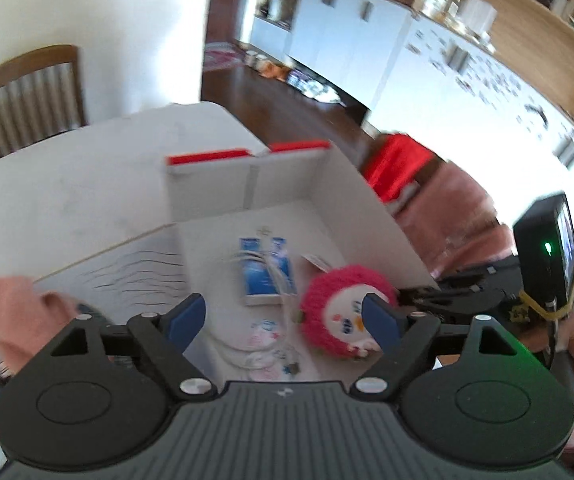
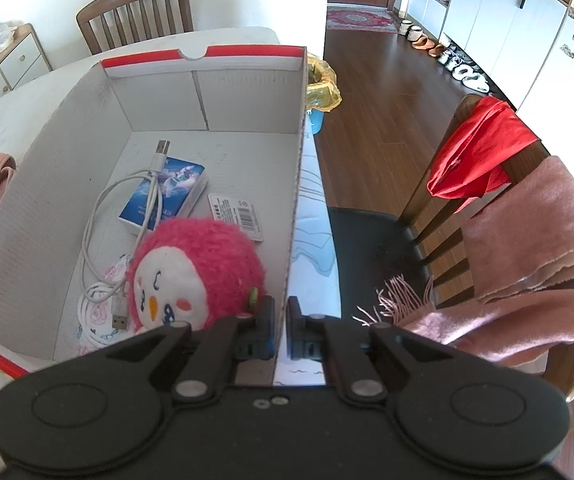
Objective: Organize objects
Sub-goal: 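Return the left gripper to the pile over the pink fleece cloth, then grasp the pink fleece cloth with the left gripper and lift it, then carry the pink cloth with the left gripper into the box and release, then move the left gripper back to the pile over the red knitted cloth, then grasp the red knitted cloth with the left gripper and lift it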
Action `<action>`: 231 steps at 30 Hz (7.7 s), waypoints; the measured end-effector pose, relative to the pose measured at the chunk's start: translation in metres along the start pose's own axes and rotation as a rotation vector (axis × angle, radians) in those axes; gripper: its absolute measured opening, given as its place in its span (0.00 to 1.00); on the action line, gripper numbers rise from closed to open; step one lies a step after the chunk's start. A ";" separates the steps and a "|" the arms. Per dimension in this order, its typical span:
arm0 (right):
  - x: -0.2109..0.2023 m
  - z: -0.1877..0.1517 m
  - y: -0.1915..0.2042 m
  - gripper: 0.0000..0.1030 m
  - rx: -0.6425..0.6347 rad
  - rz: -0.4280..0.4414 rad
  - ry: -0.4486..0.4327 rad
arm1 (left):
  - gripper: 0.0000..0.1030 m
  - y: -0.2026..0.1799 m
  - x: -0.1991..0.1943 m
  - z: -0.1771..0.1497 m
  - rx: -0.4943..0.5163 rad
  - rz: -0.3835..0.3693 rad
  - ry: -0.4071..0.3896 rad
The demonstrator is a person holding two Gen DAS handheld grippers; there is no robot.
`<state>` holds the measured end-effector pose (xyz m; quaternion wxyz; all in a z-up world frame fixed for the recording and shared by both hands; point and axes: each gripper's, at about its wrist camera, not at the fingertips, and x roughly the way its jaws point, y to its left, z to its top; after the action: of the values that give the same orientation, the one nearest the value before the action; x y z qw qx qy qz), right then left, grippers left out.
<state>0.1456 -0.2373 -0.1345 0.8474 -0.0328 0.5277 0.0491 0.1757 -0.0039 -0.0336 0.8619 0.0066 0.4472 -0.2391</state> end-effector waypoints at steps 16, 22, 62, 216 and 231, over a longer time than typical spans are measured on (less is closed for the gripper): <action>0.001 -0.001 -0.001 0.05 0.008 0.006 0.006 | 0.99 0.129 -0.006 -0.006 -0.295 0.309 -0.010; 0.001 0.000 -0.003 0.05 0.014 0.009 0.007 | 0.99 0.159 0.033 -0.026 -0.379 0.341 0.107; 0.002 -0.001 0.000 0.04 0.012 -0.002 0.017 | 0.18 0.166 0.004 -0.039 -0.355 0.386 0.082; -0.018 0.009 0.000 0.05 -0.015 0.017 0.049 | 0.62 0.159 0.030 -0.113 -0.115 0.494 0.129; -0.019 0.008 0.000 0.05 -0.015 0.016 0.046 | 0.32 0.150 0.014 -0.107 -0.121 0.452 0.128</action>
<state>0.1445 -0.2371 -0.1137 0.8343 -0.0358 0.5470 0.0591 0.1629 0.1476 -0.1392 0.8623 0.0700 0.5013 -0.0119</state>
